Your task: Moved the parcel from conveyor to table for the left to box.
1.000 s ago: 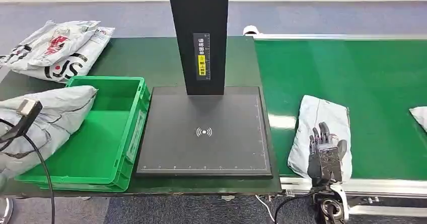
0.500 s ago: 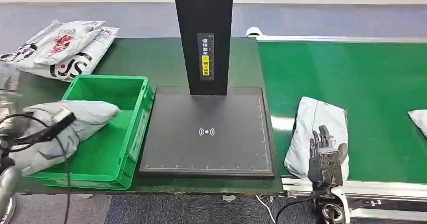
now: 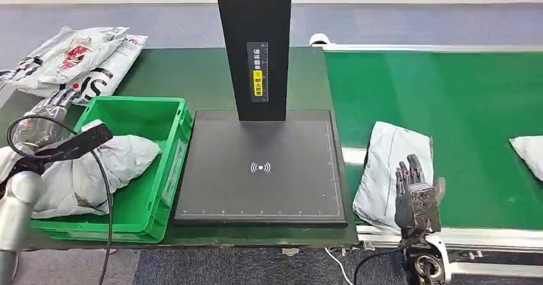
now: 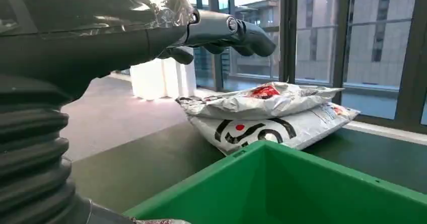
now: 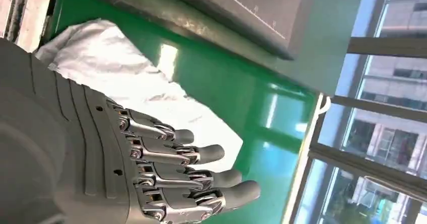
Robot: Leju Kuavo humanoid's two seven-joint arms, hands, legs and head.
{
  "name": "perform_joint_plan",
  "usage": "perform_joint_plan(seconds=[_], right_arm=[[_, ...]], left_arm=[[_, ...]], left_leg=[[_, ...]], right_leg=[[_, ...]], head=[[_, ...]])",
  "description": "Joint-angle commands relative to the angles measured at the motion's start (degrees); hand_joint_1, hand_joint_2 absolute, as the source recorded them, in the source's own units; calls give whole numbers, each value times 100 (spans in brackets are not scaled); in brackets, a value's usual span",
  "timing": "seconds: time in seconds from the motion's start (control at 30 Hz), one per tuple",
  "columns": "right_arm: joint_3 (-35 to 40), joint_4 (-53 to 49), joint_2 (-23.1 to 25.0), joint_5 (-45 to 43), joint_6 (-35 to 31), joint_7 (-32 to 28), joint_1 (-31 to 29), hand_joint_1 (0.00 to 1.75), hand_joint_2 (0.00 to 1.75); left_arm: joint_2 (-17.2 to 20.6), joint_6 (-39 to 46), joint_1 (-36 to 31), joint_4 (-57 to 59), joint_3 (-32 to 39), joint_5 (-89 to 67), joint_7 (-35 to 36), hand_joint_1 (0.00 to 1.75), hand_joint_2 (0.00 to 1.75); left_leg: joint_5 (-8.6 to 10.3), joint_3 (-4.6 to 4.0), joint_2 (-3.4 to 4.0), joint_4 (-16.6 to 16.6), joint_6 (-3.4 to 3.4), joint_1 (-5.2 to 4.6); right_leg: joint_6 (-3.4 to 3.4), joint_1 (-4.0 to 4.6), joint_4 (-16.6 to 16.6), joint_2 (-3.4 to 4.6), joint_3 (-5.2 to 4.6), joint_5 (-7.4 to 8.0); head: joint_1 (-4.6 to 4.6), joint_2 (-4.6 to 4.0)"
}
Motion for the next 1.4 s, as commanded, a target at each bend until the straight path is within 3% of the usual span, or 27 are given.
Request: perform_joint_plan(seconds=[0.03, 0.23, 0.33, 0.37, 0.4, 0.43, 0.47, 0.5, 0.53, 0.57, 0.7, 0.83, 1.17, 1.2, 1.23, 1.3, 1.4], right_arm=[[-85, 235, -119, -29, -1, 30, -92, 0, 0], [-105, 106, -78, -55, -6, 38, 31, 0, 0], [-87, 113, -65, -45, -29, 84, 15, 0, 0], [-89, 119, -75, -43, -31, 92, -4, 0, 0], [-64, 217, -139, -15, -30, 123, -80, 0, 0], [-69, 265, -161, -13, -32, 122, -108, 0, 0], [-71, 306, -189, -8, -33, 131, -132, 0, 0], [-49, 396, -224, 1, -19, 131, -189, 0, 0], [-31, 461, -239, 4, -12, 130, -229, 0, 0], [-20, 490, -244, 10, -17, 125, -247, 0, 0], [-4, 474, -242, 17, -23, 116, -233, 0, 0], [-2, 464, -241, 17, -22, 116, -226, 0, 0], [-2, 464, -241, 17, -22, 116, -226, 0, 0], [5, 594, -214, 31, -5, 106, -337, 0, 0], [8, 758, -174, 36, 6, 102, -447, 0, 0], [31, 992, -161, 43, 19, 33, -542, 0, 0], [42, 1368, -165, 21, -8, -151, -715, 0, 0]], left_arm=[[-120, -74, -641, 756, -512, 214, 33, 0, 175], [-299, -49, -951, 963, -706, 188, 211, 0, 175], [-249, -125, -1206, 1204, -586, 432, 309, 0, 175], [-79, -384, -1348, 1104, -591, 550, 307, 0, 175], [496, -1182, -1551, 907, -820, 765, 138, 0, 175], [721, -1455, -1661, 815, -810, 891, 70, 0, 175], [1180, -1955, -1743, 614, -932, 1070, -38, 0, 175], [2069, -2785, -1758, 201, -1060, 1601, -209, 0, 175], [2483, -3053, -1617, -129, -889, 1961, -185, 0, 175], [2647, -3178, -1511, -279, -747, 2093, -188, 0, 175], [2514, -3122, -1322, -421, -721, 2111, -50, 0, 175], [2458, -3072, -1316, -413, -771, 2107, 1, 0, 175], [2458, -3072, -1316, -413, -771, 2107, 1, 0, 175], [3618, -3959, -1748, -951, -1318, 2966, 214, 0, 175], [4362, -4650, -2341, -1373, -1527, 3884, 582, 0, 175], [4637, -5241, -3384, -1486, -2098, 4447, 1030, 0, 175], [4529, -5475, -4479, -1326, -2994, 4643, 1344, 0, 175]], left_leg=[[1, 12, -13, -6, 5, 1], [7, 5, -35, -7, 5, 0], [6, 11, -28, -10, 5, 0], [3, -1, -19, 0, 3, 3], [3, 5, -22, -3, 4, 2], [0, 3, -22, 4, 4, 7], [-4, -18, 0, 18, -1, 14], [-7, -11, 3, 17, 0, 13], [-7, -23, 11, 22, -3, 21], [-22, -22, 56, 35, -6, 30], [-18, 1, 101, -3, -30, 33], [-14, 12, 55, -7, -28, 32], [-8, 19, 38, -16, -28, 30], [-7, 11, 39, -14, -30, 29], [-13, -5, 50, 1, -34, 39], [-32, -55, 66, 57, -40, 75], [-29, -41, 71, 46, -41, 92]], right_leg=[[3, 2, -9, -18, 18, -3], [2, 1, -11, -39, 17, -5], [2, 1, -13, -36, 20, -4], [0, 4, -7, -25, 7, -2], [-2, 3, -7, -29, 12, -3], [-2, 9, -4, -31, 13, -5], [-6, 15, 6, -6, -14, 1], [-9, 15, 7, -5, -7, 0], [-11, 20, 11, 5, -18, 5], [-16, 27, 24, 48, -30, 4], [-31, 15, 4, 101, -30, 18], [-35, 20, -1, 60, -10, -2], [-35, 14, -5, 35, 4, 1], [-36, 12, -2, 38, -4, 2], [-39, 21, 5, 51, -19, 4], [-44, 56, 32, 66, -50, 3], [-55, 74, 23, 67, -44, 6]], head=[[0, 0], [0, 0], [0, -2], [0, 0], [0, 0], [0, 0], [0, 0], [0, -2], [0, 0], [0, 0], [0, -2], [0, 0], [-2, -2], [0, 0], [0, 0], [-2, 0], [2, -2]])
